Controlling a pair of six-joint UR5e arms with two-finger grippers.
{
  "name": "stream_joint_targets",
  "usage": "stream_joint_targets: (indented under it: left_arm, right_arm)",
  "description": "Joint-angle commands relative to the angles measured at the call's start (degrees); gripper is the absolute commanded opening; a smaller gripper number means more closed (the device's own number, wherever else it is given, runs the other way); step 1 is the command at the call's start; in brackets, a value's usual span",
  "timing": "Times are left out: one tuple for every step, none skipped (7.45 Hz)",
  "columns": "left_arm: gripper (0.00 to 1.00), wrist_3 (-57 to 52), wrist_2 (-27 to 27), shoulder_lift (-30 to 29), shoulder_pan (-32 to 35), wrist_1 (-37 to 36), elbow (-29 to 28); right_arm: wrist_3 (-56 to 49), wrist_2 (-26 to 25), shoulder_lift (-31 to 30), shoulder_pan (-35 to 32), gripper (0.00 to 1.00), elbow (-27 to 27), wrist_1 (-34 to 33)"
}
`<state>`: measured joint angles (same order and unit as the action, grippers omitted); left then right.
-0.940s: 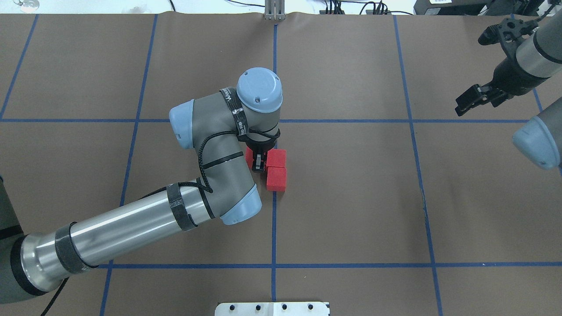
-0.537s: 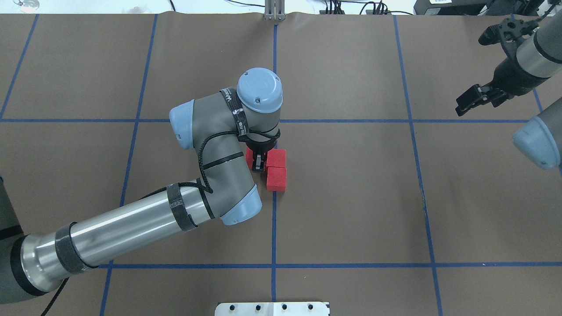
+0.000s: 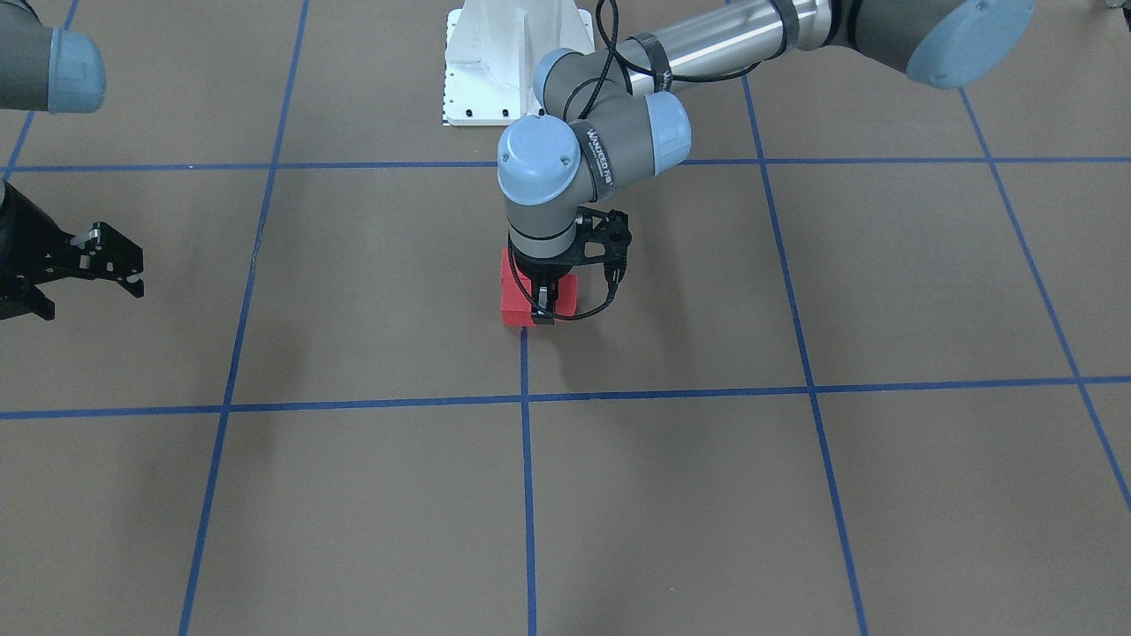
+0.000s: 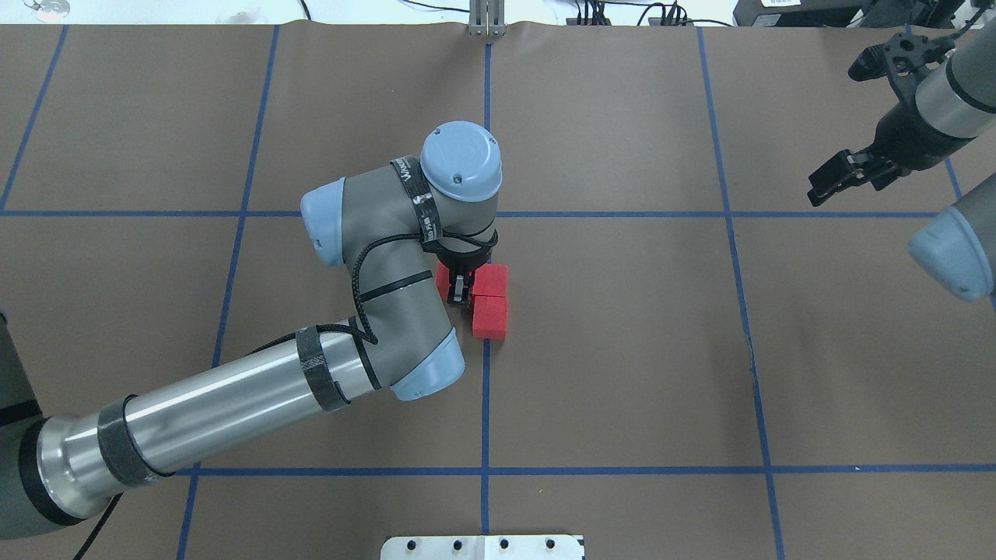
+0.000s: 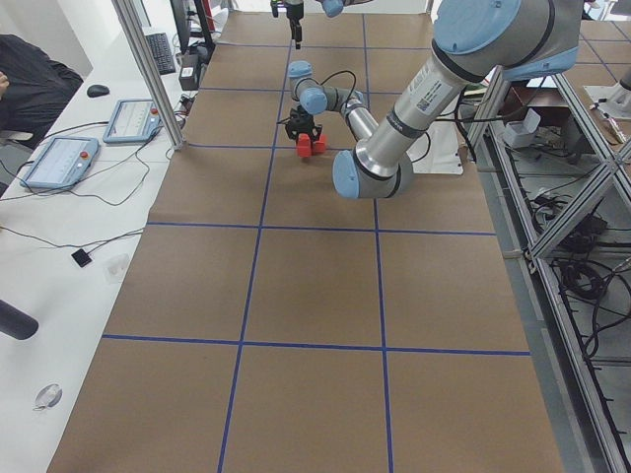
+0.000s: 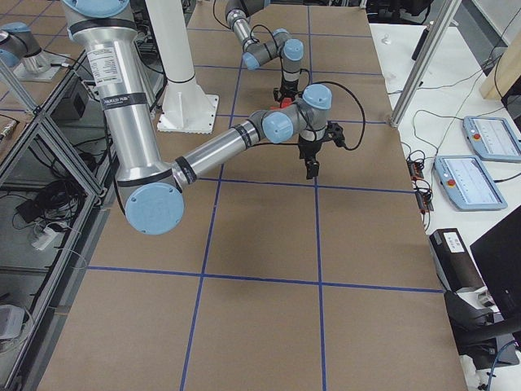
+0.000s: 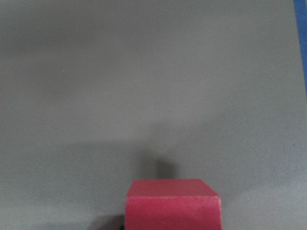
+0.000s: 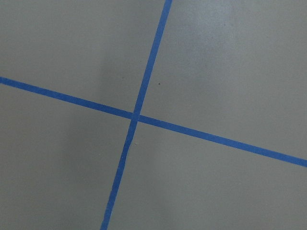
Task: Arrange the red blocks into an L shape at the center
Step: 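Nudge the held cube against the farther cube of the pair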
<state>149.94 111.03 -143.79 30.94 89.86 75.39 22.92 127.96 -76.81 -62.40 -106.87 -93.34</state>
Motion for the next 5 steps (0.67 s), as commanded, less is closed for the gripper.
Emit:
stream_joint_targets:
  left_arm:
    - [0.58,0.0,0.1,-0.1,-0.3,0.0,0.0]
    - [0.58,0.0,0.0,0.0,-0.6,0.0,0.0]
    - [0.59,0.0,0.0,0.0,-0.6,0.0,0.0]
    - [0.59,0.0,0.0,0.0,-0.6,0.0,0.0]
    - [0.59,0.0,0.1,-0.1,-0.6,0.0,0.0]
  right_arm:
    - [0.0,0.0,0.0,0.0,0.99,0.0,0.0]
    - [0.0,0.0,0.0,0.0,0.99,0.0,0.0]
    - [0.0,0.0,0.0,0.0,0.99,0.0,0.0]
    - [0.0,0.0,0.0,0.0,0.99,0.0,0.0]
    - [0.0,0.0,0.0,0.0,0.99,0.0,0.0]
